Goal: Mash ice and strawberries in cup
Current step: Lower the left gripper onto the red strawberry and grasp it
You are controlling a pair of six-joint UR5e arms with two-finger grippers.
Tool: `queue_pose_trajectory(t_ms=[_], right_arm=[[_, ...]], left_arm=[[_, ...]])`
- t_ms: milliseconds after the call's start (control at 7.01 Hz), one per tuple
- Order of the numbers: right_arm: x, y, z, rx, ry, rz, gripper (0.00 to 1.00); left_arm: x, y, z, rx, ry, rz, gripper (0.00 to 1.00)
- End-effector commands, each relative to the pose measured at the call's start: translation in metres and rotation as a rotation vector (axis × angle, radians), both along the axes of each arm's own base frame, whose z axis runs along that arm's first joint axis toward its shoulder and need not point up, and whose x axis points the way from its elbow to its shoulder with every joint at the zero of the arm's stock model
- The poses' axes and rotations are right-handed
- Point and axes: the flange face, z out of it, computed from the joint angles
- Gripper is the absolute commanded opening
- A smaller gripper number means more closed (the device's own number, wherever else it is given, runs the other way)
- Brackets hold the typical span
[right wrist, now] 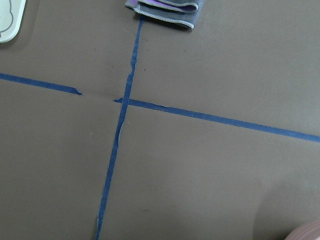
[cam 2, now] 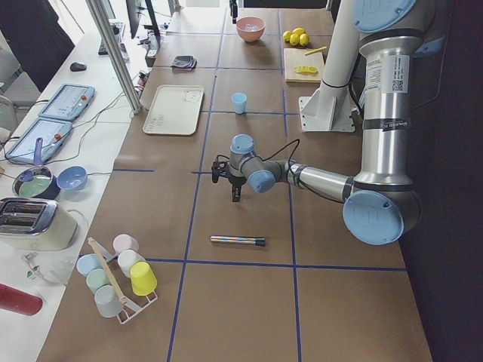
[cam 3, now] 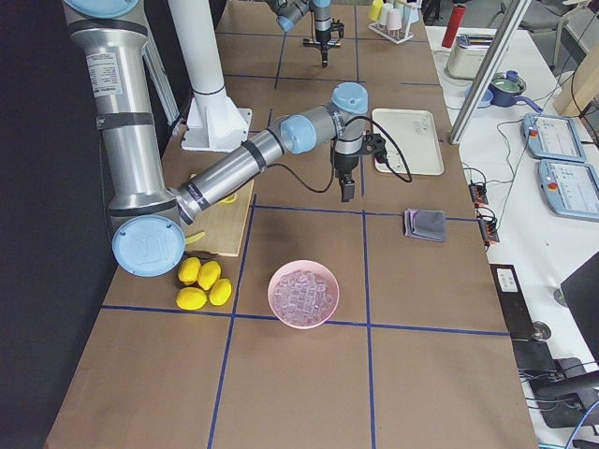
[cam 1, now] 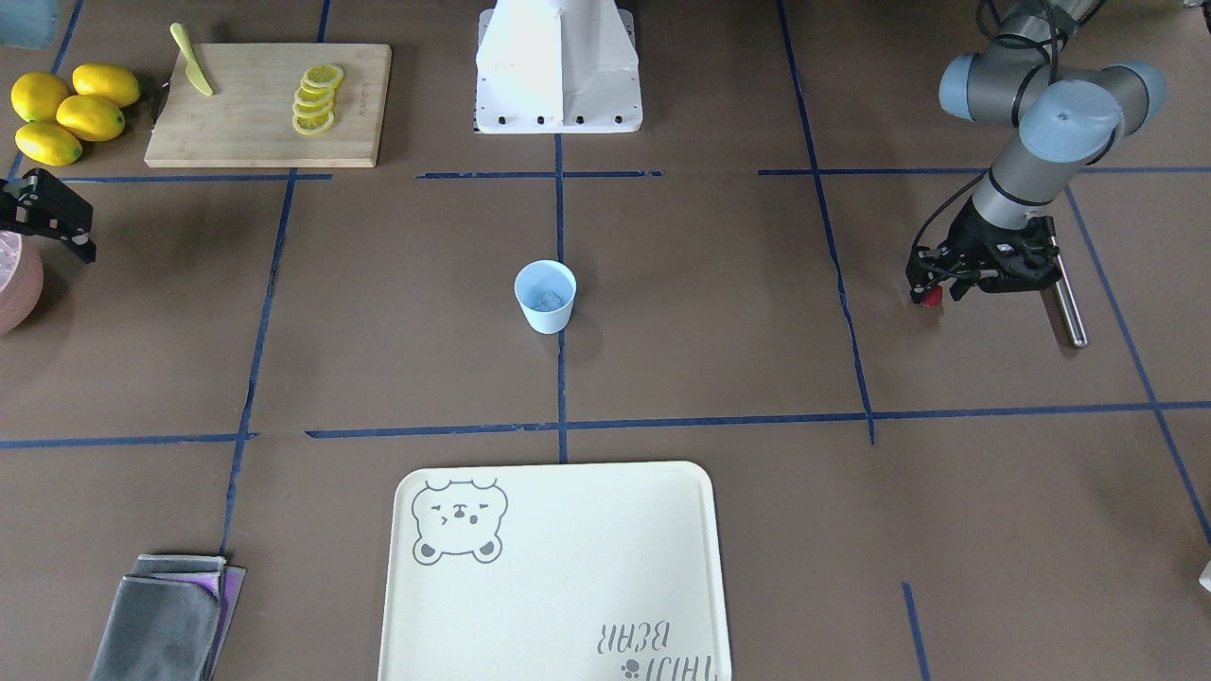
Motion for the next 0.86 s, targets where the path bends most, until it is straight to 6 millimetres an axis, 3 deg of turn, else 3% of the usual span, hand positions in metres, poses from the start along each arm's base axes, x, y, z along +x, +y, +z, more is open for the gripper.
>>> queue_pose_trajectory(t_ms=[0, 143, 285, 428, 570, 713], right_arm=[[0.000, 0.000, 0.000, 0.000, 0.000, 0.000, 0.99], [0.000, 0.000, 0.000, 0.000, 0.000, 0.000, 0.99], [0.000, 0.000, 0.001, -0.001, 0.001, 0.000, 0.99], [0.000, 0.000, 0.001, -0.001, 0.001, 0.000, 0.99], [0.000, 0.001, 0.002, -0.005, 0.001, -0.001, 0.99], [0.003, 0.001, 0.003, -0.008, -0.005, 0.001, 0.99]], left_arm=[[0.001, -0.001, -0.002, -0.001, 0.003, -0.002, 0.46], [0.001, 0.000, -0.001, -0.002, 0.002, -0.002, 0.22], [0.001, 0.000, -0.002, -0.001, 0.004, -0.003, 0.09], [0.000, 0.000, -0.008, -0.002, 0.011, -0.002, 0.02], [-0.019, -0.010, -0.018, -0.009, 0.022, -0.030, 0.00], [-0.042, -0.024, -0.040, -0.078, 0.053, -0.038, 0.00]])
